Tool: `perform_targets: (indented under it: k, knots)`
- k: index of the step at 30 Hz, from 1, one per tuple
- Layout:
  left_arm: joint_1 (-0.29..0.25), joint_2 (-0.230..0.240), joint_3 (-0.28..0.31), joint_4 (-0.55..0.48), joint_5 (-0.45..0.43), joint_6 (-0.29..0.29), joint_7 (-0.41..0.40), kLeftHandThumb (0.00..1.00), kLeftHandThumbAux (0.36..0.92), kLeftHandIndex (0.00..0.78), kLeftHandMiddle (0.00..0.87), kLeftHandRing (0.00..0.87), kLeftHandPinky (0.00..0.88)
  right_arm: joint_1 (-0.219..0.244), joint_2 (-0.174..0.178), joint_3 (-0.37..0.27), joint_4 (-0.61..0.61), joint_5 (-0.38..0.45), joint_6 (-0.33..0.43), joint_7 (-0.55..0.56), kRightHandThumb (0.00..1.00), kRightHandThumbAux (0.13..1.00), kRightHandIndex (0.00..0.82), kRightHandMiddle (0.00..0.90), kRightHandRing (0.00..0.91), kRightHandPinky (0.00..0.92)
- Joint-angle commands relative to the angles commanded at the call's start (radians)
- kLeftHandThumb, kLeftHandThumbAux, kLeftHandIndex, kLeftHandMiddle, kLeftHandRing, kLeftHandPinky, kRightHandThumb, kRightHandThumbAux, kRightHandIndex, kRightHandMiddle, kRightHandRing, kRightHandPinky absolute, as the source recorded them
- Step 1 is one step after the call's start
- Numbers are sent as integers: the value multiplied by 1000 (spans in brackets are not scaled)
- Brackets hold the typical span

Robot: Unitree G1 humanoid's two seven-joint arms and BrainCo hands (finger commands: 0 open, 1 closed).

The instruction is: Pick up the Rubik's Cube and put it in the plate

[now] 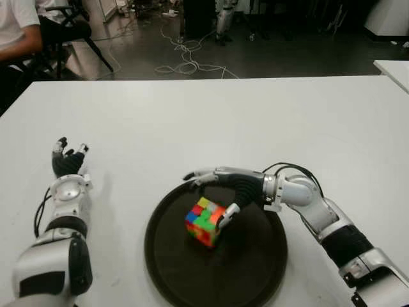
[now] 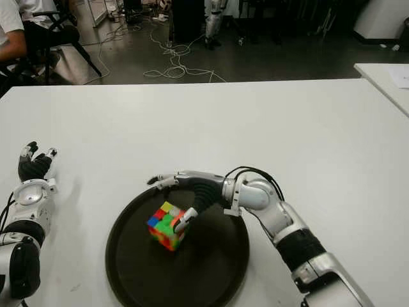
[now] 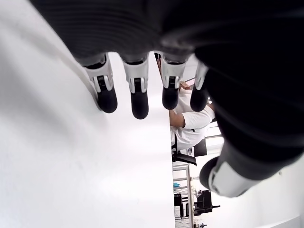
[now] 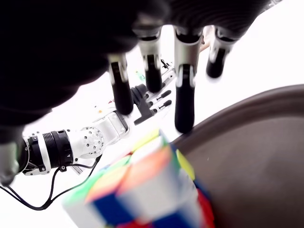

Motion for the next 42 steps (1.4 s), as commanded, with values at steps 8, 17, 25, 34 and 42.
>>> perform_targets:
  k: [8, 17, 25, 34, 42]
  knots:
    - [-2, -2, 3, 0, -4, -1, 3, 0, 711, 31, 80, 78, 74, -4, 10, -8, 21, 11, -12, -4, 0, 486, 0, 0, 0, 0]
    - [-3, -3, 7, 0, -7, 2, 4, 0, 716, 35, 80, 78, 75, -11, 10, -9, 26, 10, -2, 8, 0, 510, 0, 0, 0, 0]
    - [-4, -2, 5, 0, -4, 5, 2, 0, 709, 39, 79, 76, 74, -13, 5, -7, 13, -2, 15, 10, 0, 496, 0, 0, 0, 0]
    - [-4, -2, 2, 0, 0, 4, 4, 0, 720, 41, 86, 81, 75, -16, 4, -7, 12, -31, 17, -10, 0, 495, 0, 0, 0, 0]
    - [-3, -2, 1, 0, 0, -1, 5, 0, 710, 39, 80, 78, 79, -22, 4, -12, 30, -73, -16, -64, 0, 467, 0, 0, 0, 0]
